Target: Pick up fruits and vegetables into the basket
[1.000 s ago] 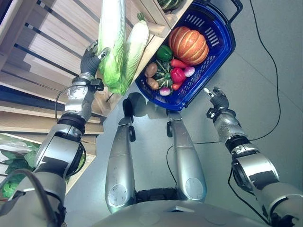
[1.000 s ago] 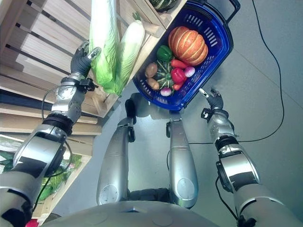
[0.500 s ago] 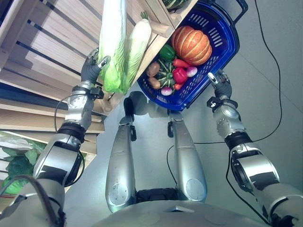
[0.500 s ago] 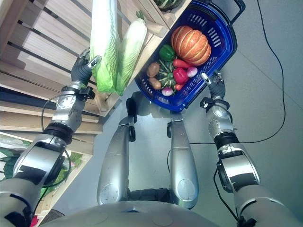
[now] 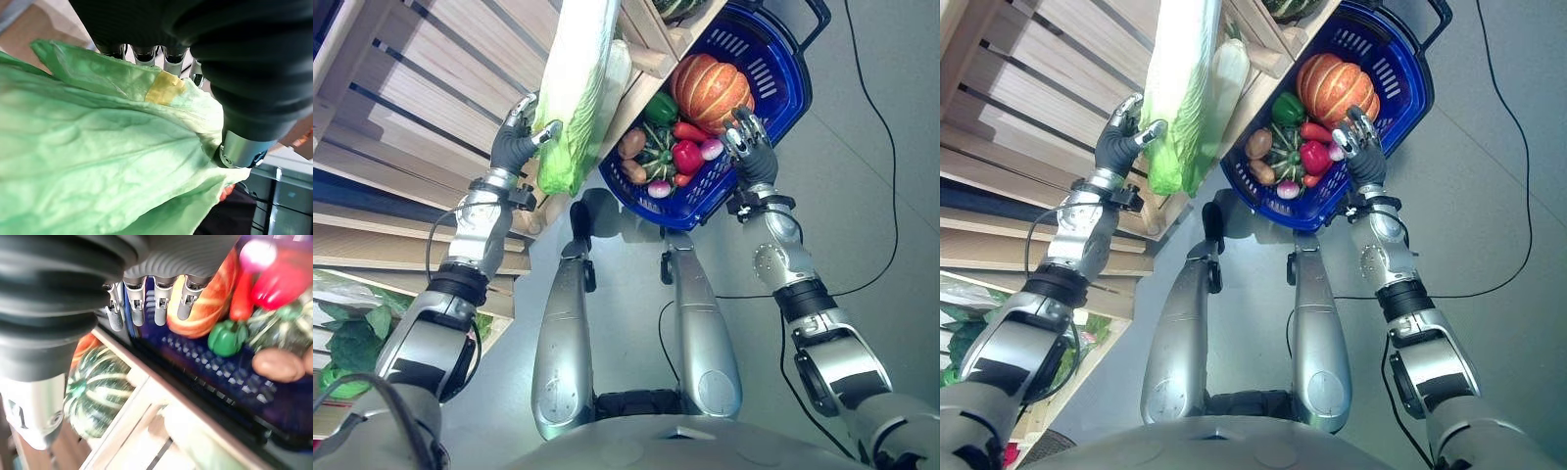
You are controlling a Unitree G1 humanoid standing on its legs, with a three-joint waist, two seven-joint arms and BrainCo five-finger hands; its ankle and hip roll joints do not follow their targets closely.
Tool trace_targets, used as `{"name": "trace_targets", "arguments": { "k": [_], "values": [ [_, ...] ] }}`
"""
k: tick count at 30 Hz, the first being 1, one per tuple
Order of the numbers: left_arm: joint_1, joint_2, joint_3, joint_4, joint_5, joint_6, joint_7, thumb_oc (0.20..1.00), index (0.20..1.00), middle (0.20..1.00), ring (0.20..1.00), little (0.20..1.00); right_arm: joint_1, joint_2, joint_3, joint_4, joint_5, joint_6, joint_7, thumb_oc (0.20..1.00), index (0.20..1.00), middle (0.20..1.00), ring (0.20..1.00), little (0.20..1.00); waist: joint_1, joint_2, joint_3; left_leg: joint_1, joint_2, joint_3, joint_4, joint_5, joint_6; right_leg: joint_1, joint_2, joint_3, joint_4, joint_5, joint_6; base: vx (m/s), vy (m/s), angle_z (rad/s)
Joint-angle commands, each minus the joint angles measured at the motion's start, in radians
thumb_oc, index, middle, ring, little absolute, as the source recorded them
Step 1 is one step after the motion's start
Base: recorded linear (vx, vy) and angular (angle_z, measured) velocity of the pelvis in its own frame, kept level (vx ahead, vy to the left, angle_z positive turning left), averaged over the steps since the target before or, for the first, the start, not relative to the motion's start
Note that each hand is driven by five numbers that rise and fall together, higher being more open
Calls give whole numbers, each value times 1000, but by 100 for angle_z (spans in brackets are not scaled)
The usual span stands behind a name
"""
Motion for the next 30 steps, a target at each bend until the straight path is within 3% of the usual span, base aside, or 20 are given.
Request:
{"name": "trace_targets", "arguments": {
  "k": [1, 20, 30],
  "values": [
    [14, 6, 31, -111, 51, -73, -6, 200, 200, 200, 200, 200, 46, -50, 3, -124, 12, -27, 20, 1000, 1000, 1000, 1000, 1000, 1, 47, -27, 22, -42, -1, -55, 2, 21, 56, 17, -86, 59, -89, -12, 0, 0, 0],
    [-3, 59, -16, -291, 147, -25, -25, 200, 200, 200, 200, 200, 54, -51, 65, -294, 105, 49, 149, 1000, 1000, 1000, 1000, 1000, 2, 42, -27, 30, -36, 7, -74, 14, 22, 66, 11, -87, 35, -76, -6, 0, 0, 0],
    [-25, 89, -61, -358, 185, 16, -44, 200, 200, 200, 200, 200, 44, -67, 99, -351, 133, 72, 169, 1000, 1000, 1000, 1000, 1000, 4, 39, -27, 31, -35, 8, -79, 19, 22, 68, 10, -89, 30, -70, -4, 0, 0, 0]
  ]
}}
